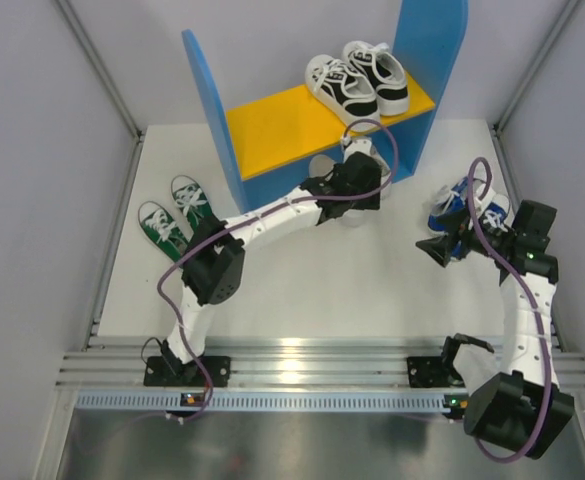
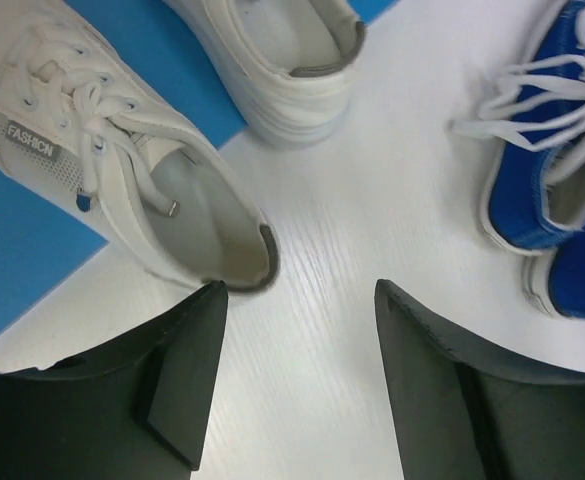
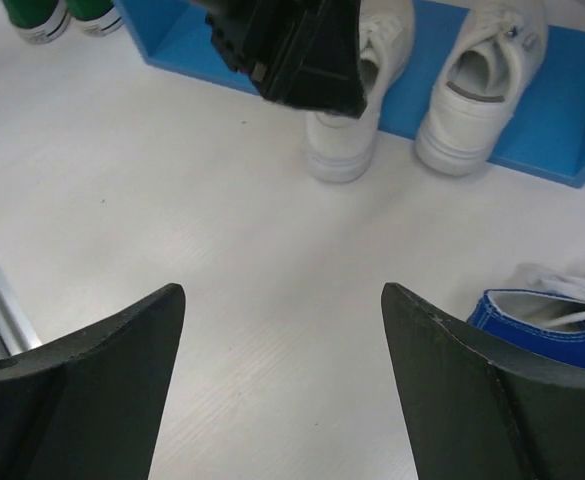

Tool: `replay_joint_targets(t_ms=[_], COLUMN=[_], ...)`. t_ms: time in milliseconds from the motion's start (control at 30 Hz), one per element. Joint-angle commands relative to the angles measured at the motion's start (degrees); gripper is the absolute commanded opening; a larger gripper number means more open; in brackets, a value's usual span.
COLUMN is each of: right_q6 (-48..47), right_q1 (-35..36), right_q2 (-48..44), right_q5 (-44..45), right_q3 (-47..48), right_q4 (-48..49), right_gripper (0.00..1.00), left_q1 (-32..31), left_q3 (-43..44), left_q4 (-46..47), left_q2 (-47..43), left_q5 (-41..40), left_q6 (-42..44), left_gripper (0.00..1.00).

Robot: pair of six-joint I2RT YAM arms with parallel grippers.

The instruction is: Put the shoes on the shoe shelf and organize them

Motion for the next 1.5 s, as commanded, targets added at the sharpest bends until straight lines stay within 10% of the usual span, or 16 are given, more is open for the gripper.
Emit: replay_joint_targets(t_ms=[0,233,567,833,1300,1467], right_q6=[-14.2,-18.7,3.3,14.2,16.0,16.4], right_q1=[-0.6,1.5,33.8,46.4,48.0,47.9], right_q2=[1.1,2.8,11.9,31.6,45.6,47.9], right_q5=[-9.2,-6.6,43.5,59.8,62.1,60.9], right_q3=[1.7,2.8,6.1,16.3,21.2,20.9], right_q4=[-9.6,-12.3,9.6,21.3,27.3,31.5], right_gripper=[0.8,0.8,0.86,0.87,0.74,0.52], left_q1=[-1.2,-5.7,-12.1,-13.4,-13.4,-13.4], left_q3=[-3.7,-18.0,-48.4,-65.7,-71.3,-71.3], left_q4=[5.8,5.6,3.7,0.8,-2.4,-2.5], left_q2=[-11.5,-27.2,-60.6,-82.0,-92.0,-92.5], left_q5=[6.6,8.0,11.0,6.0,2.2,2.1], left_q6=[6.2,12.8,9.8,0.2,-4.3,-4.5], left_gripper=[0.66,0.68,0.8,0.84,0.85,0.85])
